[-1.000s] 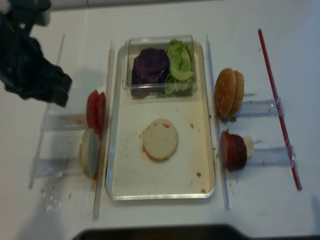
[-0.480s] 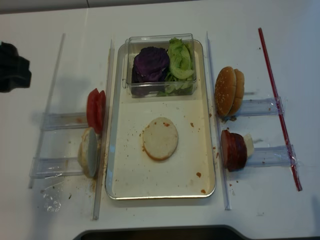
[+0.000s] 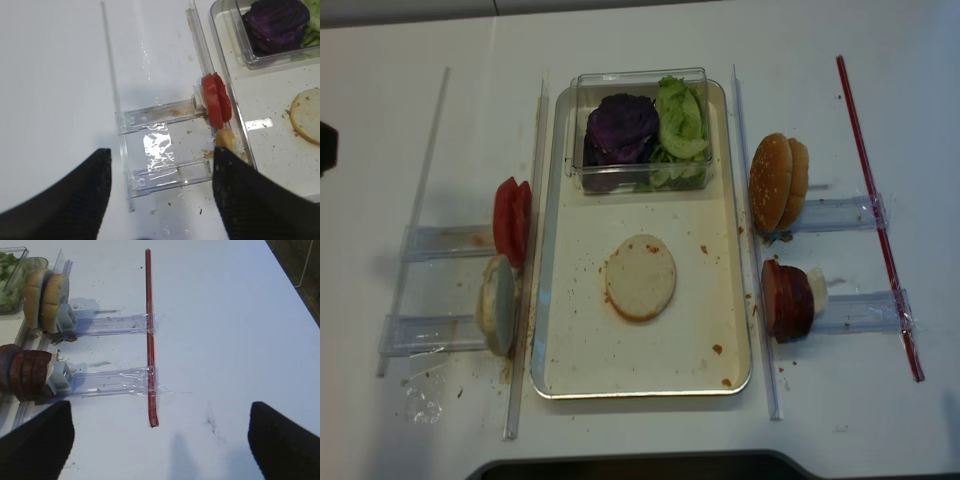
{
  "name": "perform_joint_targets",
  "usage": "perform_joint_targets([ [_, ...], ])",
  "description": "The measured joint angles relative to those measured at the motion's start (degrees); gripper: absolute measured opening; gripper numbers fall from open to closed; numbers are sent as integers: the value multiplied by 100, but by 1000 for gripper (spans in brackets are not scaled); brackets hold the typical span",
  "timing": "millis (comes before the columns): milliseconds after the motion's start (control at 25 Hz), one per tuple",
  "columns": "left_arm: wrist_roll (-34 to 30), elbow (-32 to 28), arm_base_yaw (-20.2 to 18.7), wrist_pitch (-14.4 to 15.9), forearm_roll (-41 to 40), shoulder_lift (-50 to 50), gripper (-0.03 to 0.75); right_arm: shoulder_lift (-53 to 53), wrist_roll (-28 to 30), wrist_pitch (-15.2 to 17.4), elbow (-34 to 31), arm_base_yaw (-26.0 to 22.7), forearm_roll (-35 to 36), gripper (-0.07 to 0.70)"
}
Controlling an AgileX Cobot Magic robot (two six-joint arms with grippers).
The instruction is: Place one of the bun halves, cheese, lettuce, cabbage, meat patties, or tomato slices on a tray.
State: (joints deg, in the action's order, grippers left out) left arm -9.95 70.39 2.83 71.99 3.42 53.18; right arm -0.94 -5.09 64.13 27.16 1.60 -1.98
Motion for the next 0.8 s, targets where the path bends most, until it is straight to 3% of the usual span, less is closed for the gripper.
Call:
perform_joint_targets([
  [240,129,-506,0,22,-200,-789,403,0,0,0,0,0,-12,692],
  [800,454,-2456,0,-27,-171,-2615,403,0,0,0,0,0,-12,692],
])
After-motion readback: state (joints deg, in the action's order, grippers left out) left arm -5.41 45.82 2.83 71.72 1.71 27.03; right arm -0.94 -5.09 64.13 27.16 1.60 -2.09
